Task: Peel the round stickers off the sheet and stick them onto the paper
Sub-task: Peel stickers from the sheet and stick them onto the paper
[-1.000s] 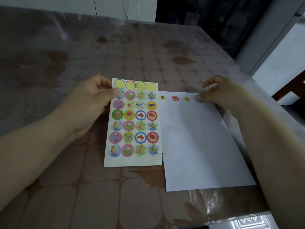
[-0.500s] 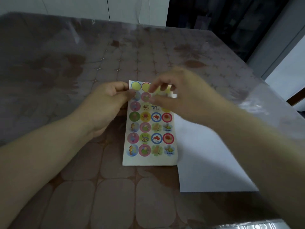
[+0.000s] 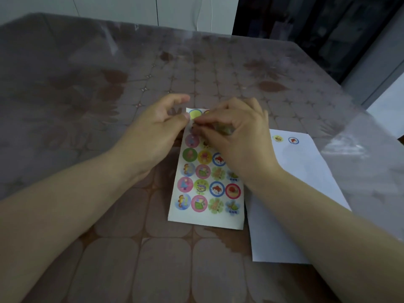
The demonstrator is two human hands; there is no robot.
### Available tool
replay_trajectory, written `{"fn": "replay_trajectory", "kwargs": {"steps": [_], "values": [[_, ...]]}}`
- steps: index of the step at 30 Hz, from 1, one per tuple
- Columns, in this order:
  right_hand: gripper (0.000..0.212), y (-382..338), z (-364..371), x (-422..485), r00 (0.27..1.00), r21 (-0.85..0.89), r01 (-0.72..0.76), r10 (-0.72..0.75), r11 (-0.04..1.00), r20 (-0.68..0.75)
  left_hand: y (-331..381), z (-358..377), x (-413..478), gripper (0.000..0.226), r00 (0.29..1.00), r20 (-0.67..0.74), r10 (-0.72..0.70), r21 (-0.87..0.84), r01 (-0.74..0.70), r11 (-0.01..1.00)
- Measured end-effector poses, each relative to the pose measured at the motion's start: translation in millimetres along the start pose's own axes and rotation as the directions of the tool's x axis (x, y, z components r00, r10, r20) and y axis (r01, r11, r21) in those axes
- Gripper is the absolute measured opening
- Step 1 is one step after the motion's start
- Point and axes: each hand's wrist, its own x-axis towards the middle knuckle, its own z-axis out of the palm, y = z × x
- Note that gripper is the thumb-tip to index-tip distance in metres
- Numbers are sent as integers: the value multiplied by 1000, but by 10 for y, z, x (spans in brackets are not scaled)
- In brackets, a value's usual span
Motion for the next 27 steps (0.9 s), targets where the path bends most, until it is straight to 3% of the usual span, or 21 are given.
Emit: {"fn": "replay_trajectory", "kwargs": {"steps": [6, 12, 18, 22, 27], "values": [[16, 5, -18, 5, 1000, -15, -28, 27, 1000, -11, 23, -54, -38, 41, 978, 119, 174, 132, -189, 973], [13, 20, -46, -10, 999, 7, -5, 5, 1000, -47, 33, -92, -73, 51, 918, 239, 315, 305, -379, 873], [9, -9, -61, -14, 982, -36, 105, -109, 994, -156, 73, -74, -86, 44, 939, 201, 281, 202, -320, 926], [6, -8, -56, -9, 974, -73, 164, -173, 984, -146, 49, -86, -59, 45, 960, 174, 219, 151, -246, 958], [13, 15, -51, -11, 985, -94, 112, -123, 989, -120, 32, -92, -42, 50, 964, 172, 202, 184, -233, 955]]}}
